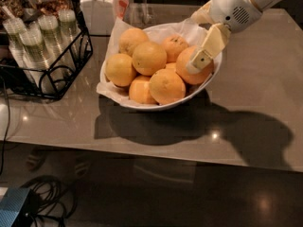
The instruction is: Pick orange from white bowl
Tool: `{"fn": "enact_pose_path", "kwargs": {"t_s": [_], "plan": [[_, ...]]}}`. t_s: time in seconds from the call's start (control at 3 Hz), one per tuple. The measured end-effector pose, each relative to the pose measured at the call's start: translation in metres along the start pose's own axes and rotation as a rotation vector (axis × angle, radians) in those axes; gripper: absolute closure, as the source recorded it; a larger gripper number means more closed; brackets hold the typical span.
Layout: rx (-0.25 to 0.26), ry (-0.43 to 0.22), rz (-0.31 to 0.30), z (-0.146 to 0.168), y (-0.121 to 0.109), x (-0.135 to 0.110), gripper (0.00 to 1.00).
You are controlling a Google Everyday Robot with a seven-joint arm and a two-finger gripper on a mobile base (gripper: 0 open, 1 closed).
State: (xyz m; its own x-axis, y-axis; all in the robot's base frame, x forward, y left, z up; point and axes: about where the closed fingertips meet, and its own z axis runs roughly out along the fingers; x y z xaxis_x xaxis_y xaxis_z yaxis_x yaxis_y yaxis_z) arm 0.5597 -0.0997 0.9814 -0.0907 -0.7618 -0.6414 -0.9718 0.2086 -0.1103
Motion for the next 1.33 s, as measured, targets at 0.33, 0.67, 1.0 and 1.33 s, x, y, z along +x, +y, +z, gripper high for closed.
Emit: {"fn": "enact_pose_path", "kwargs": {"t_s": [0.33, 0.67, 1.0, 1.33], "plan": [[0.037, 0.025, 0.063, -0.006, 0.014, 0.019, 0.0], [0.046, 0.042, 0.131, -0.004, 0.029, 0.041, 0.0], [0.046, 0.042, 0.131, -0.004, 0.029, 0.041, 0.0], [0.046, 0.042, 0.131, -0.004, 0.029, 0.041, 0.19]]}}
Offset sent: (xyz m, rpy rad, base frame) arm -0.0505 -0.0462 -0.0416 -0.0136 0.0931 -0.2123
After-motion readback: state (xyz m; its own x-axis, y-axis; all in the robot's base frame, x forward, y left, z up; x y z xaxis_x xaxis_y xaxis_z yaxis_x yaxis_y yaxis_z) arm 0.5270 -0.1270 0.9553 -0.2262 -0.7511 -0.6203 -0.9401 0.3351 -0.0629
